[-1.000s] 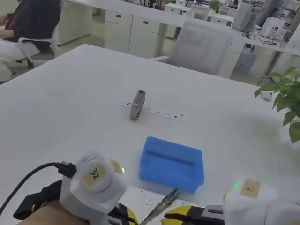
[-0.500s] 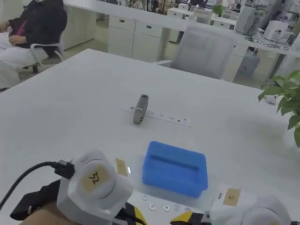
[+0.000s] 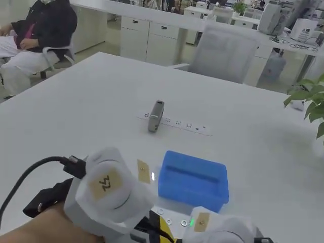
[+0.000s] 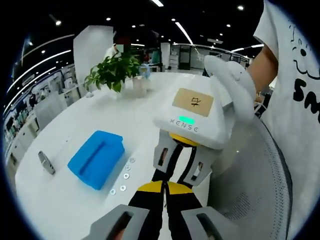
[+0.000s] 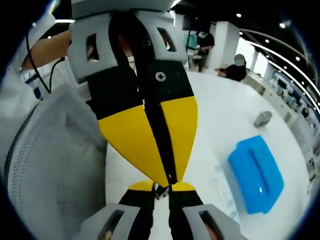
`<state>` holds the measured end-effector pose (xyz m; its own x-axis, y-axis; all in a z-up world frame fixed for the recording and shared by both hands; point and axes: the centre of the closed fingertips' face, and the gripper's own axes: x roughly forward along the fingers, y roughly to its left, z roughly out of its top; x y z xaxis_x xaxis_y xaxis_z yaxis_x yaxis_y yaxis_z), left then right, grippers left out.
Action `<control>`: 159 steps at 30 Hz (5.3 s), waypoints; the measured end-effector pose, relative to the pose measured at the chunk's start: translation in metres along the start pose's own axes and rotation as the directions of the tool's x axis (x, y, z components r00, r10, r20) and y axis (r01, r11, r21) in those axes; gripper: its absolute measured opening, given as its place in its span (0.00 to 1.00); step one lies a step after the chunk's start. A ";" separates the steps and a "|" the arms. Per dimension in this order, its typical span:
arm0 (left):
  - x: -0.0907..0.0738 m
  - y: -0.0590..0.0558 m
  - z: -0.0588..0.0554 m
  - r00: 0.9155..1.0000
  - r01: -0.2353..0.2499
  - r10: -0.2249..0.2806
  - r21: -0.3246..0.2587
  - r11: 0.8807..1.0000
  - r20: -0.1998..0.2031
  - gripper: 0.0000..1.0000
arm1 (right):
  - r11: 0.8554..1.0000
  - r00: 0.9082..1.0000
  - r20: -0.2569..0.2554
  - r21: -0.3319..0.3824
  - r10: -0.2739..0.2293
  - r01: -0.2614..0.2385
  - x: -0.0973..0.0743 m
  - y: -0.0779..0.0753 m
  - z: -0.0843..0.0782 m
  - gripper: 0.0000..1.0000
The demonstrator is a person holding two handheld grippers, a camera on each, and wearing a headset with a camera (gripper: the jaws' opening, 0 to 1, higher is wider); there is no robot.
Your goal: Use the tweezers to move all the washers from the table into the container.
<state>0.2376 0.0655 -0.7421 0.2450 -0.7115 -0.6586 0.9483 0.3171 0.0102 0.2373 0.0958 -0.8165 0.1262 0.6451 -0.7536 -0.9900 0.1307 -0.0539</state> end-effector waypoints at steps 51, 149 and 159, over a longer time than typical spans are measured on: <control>-0.088 0.039 -0.075 0.601 -0.737 0.798 -0.412 0.536 -0.038 0.83 | 0.958 0.973 0.103 0.224 -0.206 0.179 -0.015 -0.097 0.018 0.03; -0.065 0.033 -0.096 0.678 -0.708 0.723 -0.378 0.596 -0.129 0.93 | 0.875 0.921 0.068 0.344 -0.384 0.340 0.010 -0.197 0.029 0.03; -0.049 0.023 -0.095 0.736 -0.662 0.663 -0.351 0.663 -0.136 0.93 | 0.865 0.930 0.046 0.386 -0.365 0.321 0.026 -0.200 0.018 0.03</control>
<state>0.2280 0.1668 -0.7814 0.7816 -0.2279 -0.5806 0.3955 0.9009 0.1787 0.4398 0.0997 -0.8136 0.4821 0.5869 -0.6505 -0.7910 0.6107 -0.0352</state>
